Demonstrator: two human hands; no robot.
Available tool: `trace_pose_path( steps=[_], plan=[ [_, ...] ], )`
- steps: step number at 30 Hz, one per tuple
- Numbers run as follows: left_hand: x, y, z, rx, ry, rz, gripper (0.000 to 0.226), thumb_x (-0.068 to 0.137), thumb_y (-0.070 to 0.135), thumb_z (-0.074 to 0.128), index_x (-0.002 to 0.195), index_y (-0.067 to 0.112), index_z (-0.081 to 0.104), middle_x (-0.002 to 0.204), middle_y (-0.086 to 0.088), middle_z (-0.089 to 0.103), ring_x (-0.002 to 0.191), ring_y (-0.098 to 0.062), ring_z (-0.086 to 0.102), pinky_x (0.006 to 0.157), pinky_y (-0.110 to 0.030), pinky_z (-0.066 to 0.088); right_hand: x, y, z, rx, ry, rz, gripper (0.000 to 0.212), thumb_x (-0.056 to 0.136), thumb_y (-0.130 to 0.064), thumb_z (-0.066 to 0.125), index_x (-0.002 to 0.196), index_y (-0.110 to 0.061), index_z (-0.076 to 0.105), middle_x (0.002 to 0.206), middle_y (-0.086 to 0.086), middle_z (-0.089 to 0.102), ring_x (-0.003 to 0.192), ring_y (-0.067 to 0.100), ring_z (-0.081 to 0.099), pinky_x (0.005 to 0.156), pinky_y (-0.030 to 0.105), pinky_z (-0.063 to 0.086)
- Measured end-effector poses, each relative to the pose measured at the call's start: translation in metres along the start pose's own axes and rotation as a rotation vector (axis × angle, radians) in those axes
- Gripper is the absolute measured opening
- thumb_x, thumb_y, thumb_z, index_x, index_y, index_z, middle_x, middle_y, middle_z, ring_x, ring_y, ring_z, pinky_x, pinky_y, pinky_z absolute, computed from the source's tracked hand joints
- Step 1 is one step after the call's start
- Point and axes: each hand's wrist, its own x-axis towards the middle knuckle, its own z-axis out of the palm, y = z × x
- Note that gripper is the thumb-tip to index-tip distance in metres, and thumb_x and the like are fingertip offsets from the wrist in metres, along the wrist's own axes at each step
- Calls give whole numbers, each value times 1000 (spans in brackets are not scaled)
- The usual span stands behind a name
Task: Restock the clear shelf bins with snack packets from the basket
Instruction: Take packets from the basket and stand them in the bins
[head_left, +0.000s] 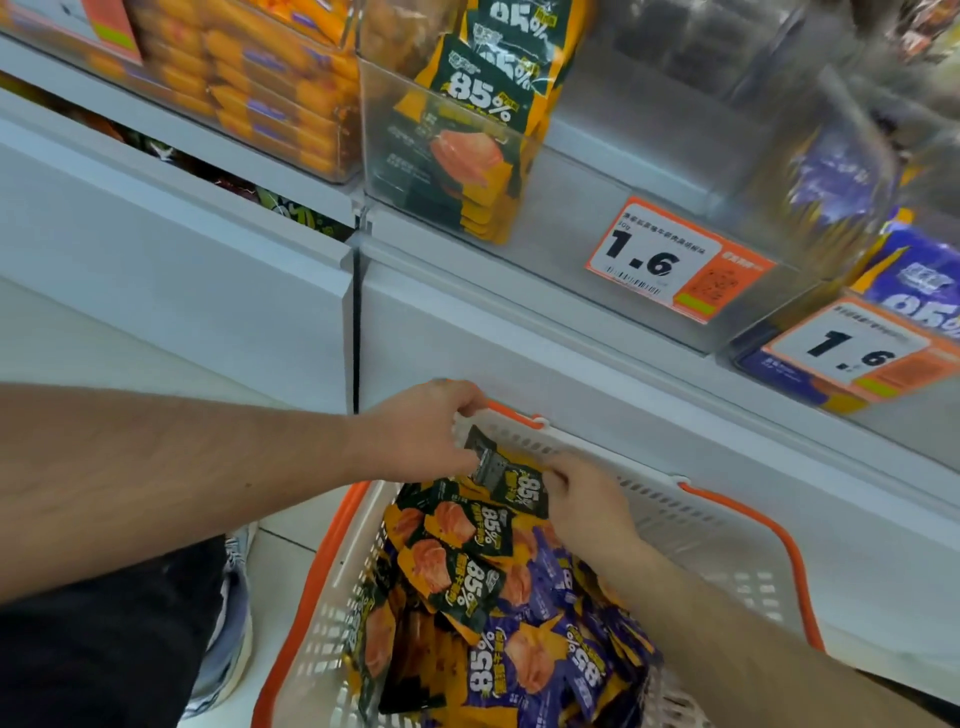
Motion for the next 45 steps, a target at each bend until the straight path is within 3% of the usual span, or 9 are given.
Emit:
trace_pose_path(
  steps=[3,7,10,13,15,19,27,34,45],
  plan=[
    [-1,1,1,60,-12,-6,84,72,41,76,144,28,35,137,5,46,120,-17,51,97,-35,49,-14,-9,-30,144,-59,-41,21,101,-20,49,89,-32,63,85,-11,64,80,9,59,63,17,40],
    [-8,8,3,67,14,131,23,78,36,75,81,37,52,84,16,57,74,0,56,62,-11,45,-31,-29,-56,426,-59,20,21,99,-12,53,87,-24,66,90,-7,70,75,-9,64,61,5,41],
    [-16,10,5,231,206,444,30,79,22,74,67,32,49,69,19,49,61,1,46,52,-3,29,-35,-41,-65,703,28,169,23,94,-3,57,86,-19,71,86,-3,74,88,9,68,69,17,47],
    [-20,15,2,405,423,802,2,71,23,60,70,22,58,75,9,59,62,-13,57,48,-16,42,-36,-55,-77,1381,0,401,20,89,4,51,100,-3,65,93,13,71,85,27,67,63,26,55],
    [-22,22,-2,476,439,935,14,68,21,47,78,19,56,77,2,62,65,-20,60,44,-23,46,-39,-66,-85,1556,-122,460,21,90,-5,52,108,-1,62,92,15,70,74,25,67,66,35,58],
    [-27,30,-1,587,441,1023,26,65,19,55,89,18,47,84,-1,63,70,-21,59,44,-27,43,-41,-83,-96,1319,-214,388,17,96,-9,57,109,-6,67,83,10,74,65,20,68,63,37,58],
    [-28,9,-22,548,505,829,47,68,56,65,96,19,62,101,-1,59,80,-17,58,68,-31,43,-27,-107,-155,476,164,-148,9,89,-16,68,81,-16,72,78,6,75,79,32,70,80,53,57],
    [-21,20,-27,322,662,722,33,76,40,60,101,21,53,101,2,54,83,-17,57,70,-36,49,-12,-167,-229,745,415,-428,18,93,-8,63,77,-16,67,65,-1,72,52,9,63,51,22,49],
    [-19,18,-22,314,561,653,28,76,35,55,96,16,62,96,0,58,77,-19,60,65,-32,49,104,-221,-234,922,298,-29,34,88,-23,72,76,-23,40,69,2,44,48,13,31,43,19,29]
  ],
)
